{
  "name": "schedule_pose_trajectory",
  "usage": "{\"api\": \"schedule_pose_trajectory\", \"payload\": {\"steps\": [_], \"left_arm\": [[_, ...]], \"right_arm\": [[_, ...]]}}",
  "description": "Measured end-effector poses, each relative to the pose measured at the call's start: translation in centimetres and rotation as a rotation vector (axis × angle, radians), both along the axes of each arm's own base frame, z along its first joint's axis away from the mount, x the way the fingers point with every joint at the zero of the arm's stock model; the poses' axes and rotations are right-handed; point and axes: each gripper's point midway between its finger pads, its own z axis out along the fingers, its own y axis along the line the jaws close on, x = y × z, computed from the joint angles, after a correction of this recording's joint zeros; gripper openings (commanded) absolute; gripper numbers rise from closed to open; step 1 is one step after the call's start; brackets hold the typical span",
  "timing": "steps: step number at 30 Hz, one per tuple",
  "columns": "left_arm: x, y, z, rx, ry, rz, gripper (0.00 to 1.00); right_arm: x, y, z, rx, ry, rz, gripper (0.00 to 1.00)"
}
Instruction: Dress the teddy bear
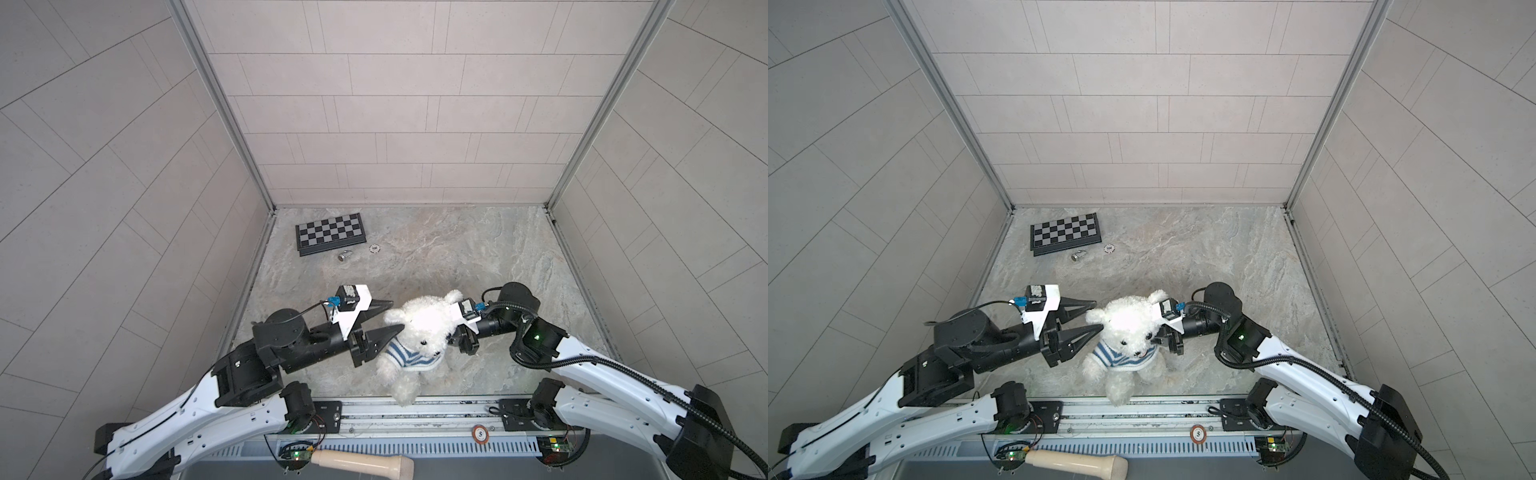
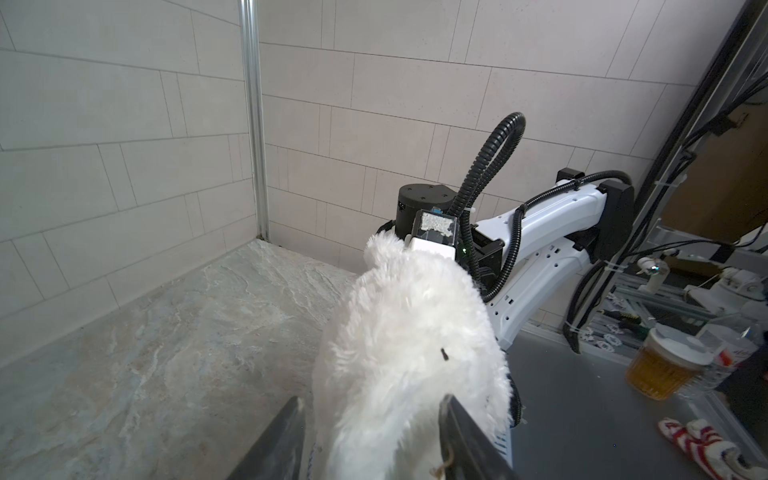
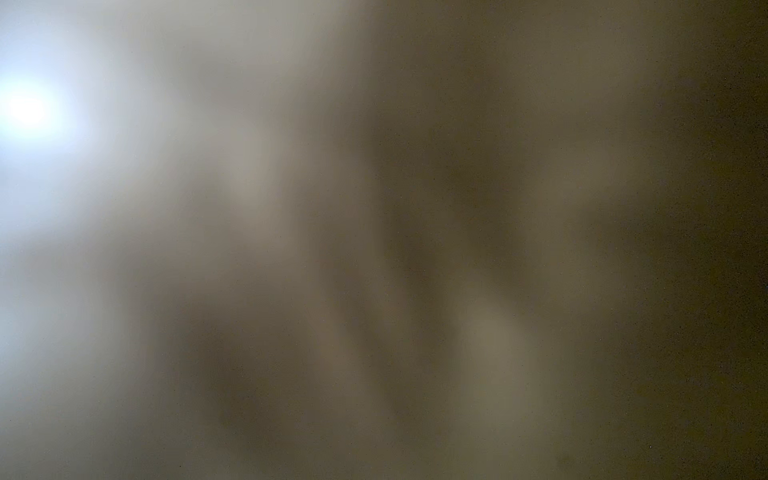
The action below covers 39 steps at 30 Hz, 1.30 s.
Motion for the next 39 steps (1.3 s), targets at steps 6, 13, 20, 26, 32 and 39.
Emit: {"api": "schedule_pose_trajectory", "payload": {"steps": [6, 13, 20, 26, 32, 39], "left_arm": [[-0.3, -0.4, -0.2, 0.001, 0.009, -0.026, 0.27], [-0.4, -0.4, -0.2, -0.009, 0.009, -0.03, 0.05], [0.8, -0.6, -0.1, -0.014, 0.006, 0.023, 0.0], [1.8, -1.2, -1.4, 0.021, 0.022, 0.062, 0.0], [3.2, -0.9, -2.3, 0.061, 0.032, 0.142, 0.0], [4.1, -0.9, -2.8, 0.112, 0.036, 0.188, 0.0]], "right_arm": [[0.1, 0.0, 0.1, 0.003, -0.004, -0.008, 0.0], [0.7, -0.1, 0.2, 0.003, -0.011, -0.048, 0.0], [1.7, -0.7, 0.0, 0.029, -0.015, -0.149, 0.34], [1.6, -2.0, -1.7, 0.046, 0.003, -0.223, 0.61], [2.0, -3.2, -1.8, 0.096, -0.006, -0.309, 0.77], [3.4, -4.3, -3.1, 0.121, 0.019, -0.425, 0.85]]}}
